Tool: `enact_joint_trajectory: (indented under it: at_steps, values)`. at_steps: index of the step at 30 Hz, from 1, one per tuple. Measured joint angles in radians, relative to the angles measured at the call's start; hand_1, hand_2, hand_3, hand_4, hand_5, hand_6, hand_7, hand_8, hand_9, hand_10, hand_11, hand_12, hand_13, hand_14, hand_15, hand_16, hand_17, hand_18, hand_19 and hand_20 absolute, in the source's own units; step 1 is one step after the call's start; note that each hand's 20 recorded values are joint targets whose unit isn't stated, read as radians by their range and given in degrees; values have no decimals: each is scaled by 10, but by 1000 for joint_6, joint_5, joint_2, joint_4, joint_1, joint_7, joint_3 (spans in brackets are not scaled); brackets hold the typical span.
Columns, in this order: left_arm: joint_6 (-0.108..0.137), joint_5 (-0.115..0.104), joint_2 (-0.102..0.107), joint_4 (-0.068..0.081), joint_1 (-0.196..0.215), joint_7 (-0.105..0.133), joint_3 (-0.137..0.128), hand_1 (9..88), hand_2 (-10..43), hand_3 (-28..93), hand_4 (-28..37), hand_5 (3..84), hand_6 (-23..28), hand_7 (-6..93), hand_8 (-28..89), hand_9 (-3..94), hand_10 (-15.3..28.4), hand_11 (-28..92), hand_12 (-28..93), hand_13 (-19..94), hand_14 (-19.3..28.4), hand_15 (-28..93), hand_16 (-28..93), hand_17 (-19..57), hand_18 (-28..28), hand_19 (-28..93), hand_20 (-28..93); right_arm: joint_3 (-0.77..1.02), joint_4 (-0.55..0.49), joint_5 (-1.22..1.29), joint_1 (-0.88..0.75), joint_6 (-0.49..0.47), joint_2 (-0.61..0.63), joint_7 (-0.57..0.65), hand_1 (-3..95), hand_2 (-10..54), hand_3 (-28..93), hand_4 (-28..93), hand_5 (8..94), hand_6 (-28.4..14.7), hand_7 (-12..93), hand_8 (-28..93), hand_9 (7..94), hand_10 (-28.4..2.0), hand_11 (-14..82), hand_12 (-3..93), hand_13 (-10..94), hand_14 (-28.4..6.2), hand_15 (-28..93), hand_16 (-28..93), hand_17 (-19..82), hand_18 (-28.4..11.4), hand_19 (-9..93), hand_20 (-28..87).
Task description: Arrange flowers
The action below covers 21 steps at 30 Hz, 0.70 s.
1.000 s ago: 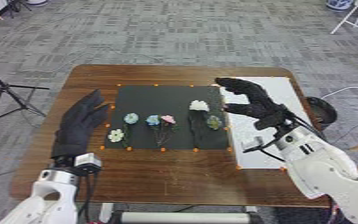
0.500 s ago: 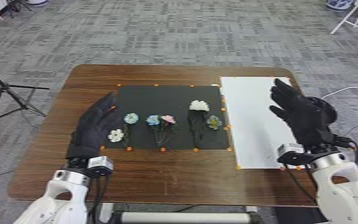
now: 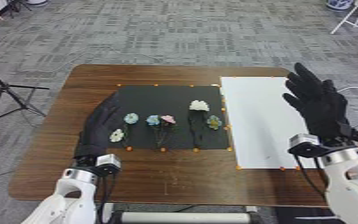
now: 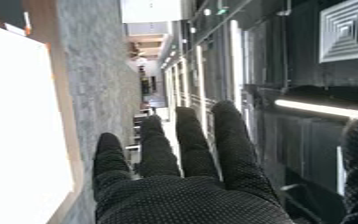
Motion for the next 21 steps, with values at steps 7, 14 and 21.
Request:
enact_joint_trajectory:
  at_steps: [7, 14, 21]
  values:
    - [8, -8, -2, -4, 7, 6, -6, 238, -53, 607, -283, 253, 26, 131, -58, 154, 92, 78, 219, 111, 119, 74, 105, -153, 200, 330, 76, 33, -19, 2, -68, -54, -14, 48, 35, 55, 729, -281, 247, -33, 33, -52, 222, -102, -23, 203, 140, -94, -145, 433, -149, -169, 250, 101]
    - [40, -10, -4, -23, 48, 28, -10, 235, -52, 617, -283, 256, 27, 135, -59, 154, 92, 85, 223, 111, 114, 73, 115, -152, 192, 318, 88, 12, -20, 24, -98, -49, -15, 33, 63, 25, 746, -265, 264, -37, 52, -55, 239, -106, -11, 211, 155, -100, -125, 437, -143, -173, 261, 105]
    - [44, -69, -2, -33, 69, 58, -26, 225, -58, 629, -283, 253, 26, 133, -59, 159, 95, 85, 220, 112, 122, 71, 113, -156, 206, 323, 93, 0, -21, 28, -85, -21, -6, 29, 89, 0, 769, -245, 268, -38, 64, -57, 248, -115, -5, 223, 164, -106, -103, 442, -136, -182, 272, 111]
